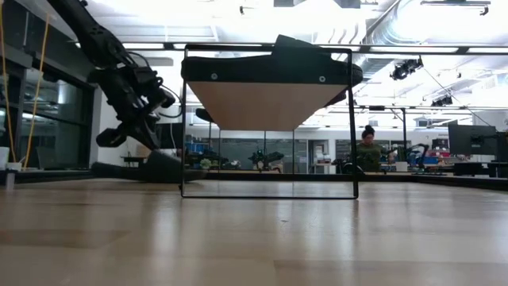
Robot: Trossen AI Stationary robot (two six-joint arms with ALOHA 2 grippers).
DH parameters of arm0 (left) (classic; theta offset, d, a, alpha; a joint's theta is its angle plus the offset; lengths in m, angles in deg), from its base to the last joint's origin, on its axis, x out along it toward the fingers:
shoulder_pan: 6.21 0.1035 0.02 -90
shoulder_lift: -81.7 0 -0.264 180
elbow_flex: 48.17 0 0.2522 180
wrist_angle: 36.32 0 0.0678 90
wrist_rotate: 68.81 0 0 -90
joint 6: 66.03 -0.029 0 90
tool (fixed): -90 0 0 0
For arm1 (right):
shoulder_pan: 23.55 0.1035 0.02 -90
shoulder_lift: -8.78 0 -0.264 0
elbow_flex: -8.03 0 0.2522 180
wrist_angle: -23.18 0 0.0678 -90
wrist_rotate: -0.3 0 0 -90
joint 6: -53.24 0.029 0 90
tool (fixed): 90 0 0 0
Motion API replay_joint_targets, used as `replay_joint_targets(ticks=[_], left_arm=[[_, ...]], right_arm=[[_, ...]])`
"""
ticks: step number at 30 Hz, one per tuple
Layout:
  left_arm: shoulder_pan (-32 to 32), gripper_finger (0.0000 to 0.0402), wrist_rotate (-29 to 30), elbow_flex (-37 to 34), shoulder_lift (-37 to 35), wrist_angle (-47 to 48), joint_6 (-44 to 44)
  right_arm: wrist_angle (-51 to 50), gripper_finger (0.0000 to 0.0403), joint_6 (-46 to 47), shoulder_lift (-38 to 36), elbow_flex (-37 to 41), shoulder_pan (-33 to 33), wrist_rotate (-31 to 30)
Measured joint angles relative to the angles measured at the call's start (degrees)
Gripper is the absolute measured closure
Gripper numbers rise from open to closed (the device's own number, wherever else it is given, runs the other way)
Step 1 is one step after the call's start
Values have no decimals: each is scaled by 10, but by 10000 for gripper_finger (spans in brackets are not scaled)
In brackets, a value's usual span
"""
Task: Pick and place slides into the shelf
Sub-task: Put the black slide on the shelf
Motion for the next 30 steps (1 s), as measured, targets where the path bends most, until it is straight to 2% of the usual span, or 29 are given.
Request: replay_joint_targets(ticks=[11,21,30], left_arm=[[0,400,46,0,-83,35,4],[0,401,73,4,-205,47,56],[0,401,100,88,-280,47,107]], right_arm=[[-13,244,0,0,0,0,2],[-13,244,-4,0,0,0,-33],[6,244,-16,0,0,8,-58]])
